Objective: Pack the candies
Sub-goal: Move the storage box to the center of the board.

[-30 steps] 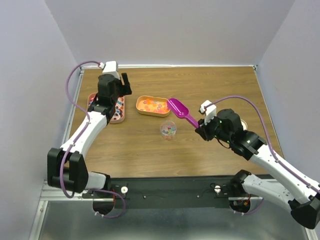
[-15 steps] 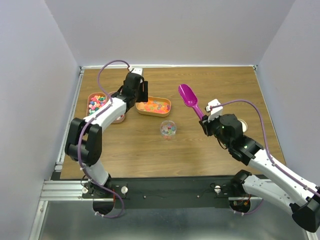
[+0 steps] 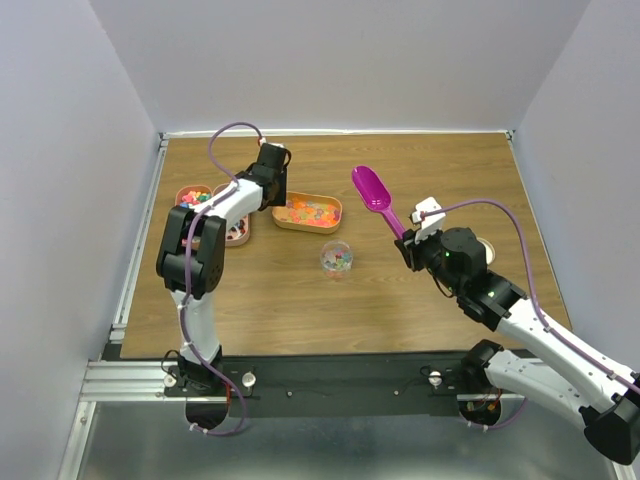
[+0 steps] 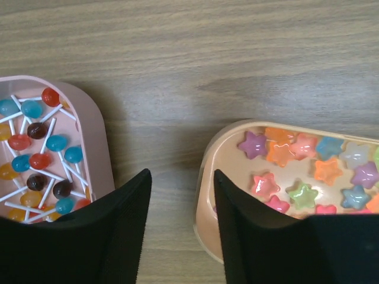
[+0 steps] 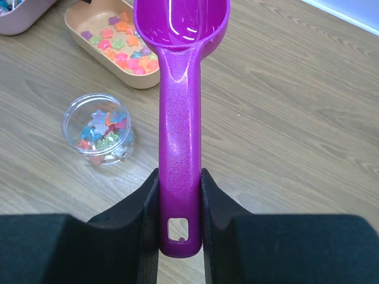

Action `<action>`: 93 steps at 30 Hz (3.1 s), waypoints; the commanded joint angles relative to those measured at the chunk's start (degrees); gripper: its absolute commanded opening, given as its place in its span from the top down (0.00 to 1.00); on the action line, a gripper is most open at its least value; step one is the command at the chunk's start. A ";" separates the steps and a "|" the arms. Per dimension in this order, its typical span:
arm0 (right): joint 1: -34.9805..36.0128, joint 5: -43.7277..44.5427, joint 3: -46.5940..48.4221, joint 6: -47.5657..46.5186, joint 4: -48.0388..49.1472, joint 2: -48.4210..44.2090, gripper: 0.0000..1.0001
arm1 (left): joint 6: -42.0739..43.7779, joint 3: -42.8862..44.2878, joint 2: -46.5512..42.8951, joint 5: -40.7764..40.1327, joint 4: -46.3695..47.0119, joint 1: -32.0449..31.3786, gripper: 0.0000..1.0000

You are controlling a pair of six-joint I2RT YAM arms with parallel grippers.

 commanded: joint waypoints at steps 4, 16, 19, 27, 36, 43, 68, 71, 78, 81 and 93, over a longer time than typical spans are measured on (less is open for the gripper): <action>0.30 -1.78 -0.70 0.32 2.50 -0.55 0.99 | -0.57 2.35 3.37 1.61 -1.92 0.07 0.55; 0.30 -2.57 -0.61 0.59 2.50 -1.08 0.99 | -5.48 2.19 2.77 2.05 -2.79 0.15 1.00; 0.30 -3.01 -0.52 0.68 2.50 -1.17 0.99 | -11.54 -1.14 -0.30 1.35 -2.89 0.42 1.00; 0.30 -3.98 -0.61 1.29 2.59 -1.96 0.99 | -38.42 -17.32 -13.84 0.11 2.74 0.68 1.00; 0.30 -5.38 -0.70 1.55 2.41 -2.75 0.99 | -61.45 -17.69 -15.79 -6.46 -4.01 -0.37 1.00; 0.30 -6.26 -0.61 1.82 2.50 -2.49 0.99 | -74.11 -12.24 -12.01 -13.86 -13.78 -0.55 0.97; 0.30 -7.85 -0.70 1.99 2.41 -2.75 0.99 | -78.63 -4.33 -7.17 -15.70 -17.21 -1.95 0.51; 0.30 -7.58 -0.79 1.99 2.50 -3.01 0.99 | -73.12 -4.85 -10.77 -16.94 -16.25 -3.01 0.47; 0.39 -7.67 -0.79 1.99 2.50 -3.36 0.99 | -44.16 -10.21 -20.09 -19.05 -8.09 -2.49 0.46; 0.30 -7.93 -0.70 1.99 2.41 -3.36 0.99 | -34.54 -13.98 -22.81 -16.26 -3.95 -0.30 0.44; 0.30 -8.37 -0.70 1.82 2.41 -2.40 0.99 | -11.30 -21.55 -23.17 -1.56 5.81 4.64 0.49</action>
